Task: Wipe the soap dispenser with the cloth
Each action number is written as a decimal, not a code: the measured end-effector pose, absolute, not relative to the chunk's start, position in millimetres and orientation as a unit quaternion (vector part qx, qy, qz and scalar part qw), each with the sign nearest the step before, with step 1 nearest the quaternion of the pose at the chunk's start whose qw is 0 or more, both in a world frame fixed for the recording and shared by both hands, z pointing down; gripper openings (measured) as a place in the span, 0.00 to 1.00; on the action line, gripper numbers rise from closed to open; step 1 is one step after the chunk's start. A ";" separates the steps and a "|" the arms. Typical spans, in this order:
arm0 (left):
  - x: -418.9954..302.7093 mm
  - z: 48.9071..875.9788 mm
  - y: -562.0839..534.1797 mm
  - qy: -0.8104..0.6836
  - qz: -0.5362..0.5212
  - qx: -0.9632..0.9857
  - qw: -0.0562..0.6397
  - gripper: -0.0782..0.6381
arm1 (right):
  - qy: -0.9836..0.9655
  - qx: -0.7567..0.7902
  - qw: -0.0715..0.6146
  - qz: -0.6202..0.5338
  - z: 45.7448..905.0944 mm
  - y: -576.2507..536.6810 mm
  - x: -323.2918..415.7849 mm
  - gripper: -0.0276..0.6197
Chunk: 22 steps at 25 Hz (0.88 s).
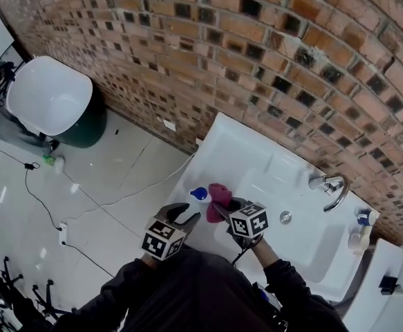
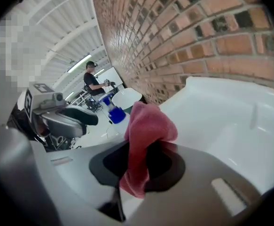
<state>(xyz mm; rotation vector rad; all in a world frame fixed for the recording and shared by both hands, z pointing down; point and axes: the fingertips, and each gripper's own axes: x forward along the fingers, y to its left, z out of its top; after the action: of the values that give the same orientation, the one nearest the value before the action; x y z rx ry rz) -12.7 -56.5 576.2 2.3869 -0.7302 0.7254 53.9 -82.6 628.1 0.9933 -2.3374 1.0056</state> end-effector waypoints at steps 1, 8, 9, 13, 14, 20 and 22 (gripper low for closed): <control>-11.0 578.2 -57.8 -0.269 0.272 0.884 0.268 0.35 | -0.832 0.353 0.212 0.373 639.0 -82.0 53.9 0.15; -3.8 588.7 -59.9 -0.264 0.286 0.878 0.277 0.35 | -0.821 0.297 0.338 0.351 693.4 -70.0 44.2 0.16; -3.8 589.8 -60.2 -0.267 0.287 0.877 0.280 0.36 | -0.823 0.296 0.358 0.327 690.0 -71.6 48.2 0.16; -5.2 593.7 -65.2 -0.277 0.280 0.869 0.298 0.36 | -0.852 0.302 0.376 0.202 649.7 -91.9 54.3 0.16; -5.1 595.1 -67.3 -0.278 0.278 0.868 0.303 0.36 | -0.860 0.295 0.377 0.175 641.2 -95.2 52.3 0.16; -1.6 597.5 -79.4 -0.261 0.285 0.874 0.295 0.39 | -0.867 0.244 0.432 0.052 626.8 -94.1 37.4 0.16; -1.5 597.6 -81.8 -0.248 0.297 0.878 0.281 0.41 | -0.869 0.231 0.435 0.050 624.3 -85.9 34.9 0.16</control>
<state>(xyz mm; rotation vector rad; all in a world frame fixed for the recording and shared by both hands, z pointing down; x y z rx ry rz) -1.5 -81.8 597.6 2.3543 -0.6639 0.7951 34.9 -85.9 624.3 0.5758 -2.1638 0.1240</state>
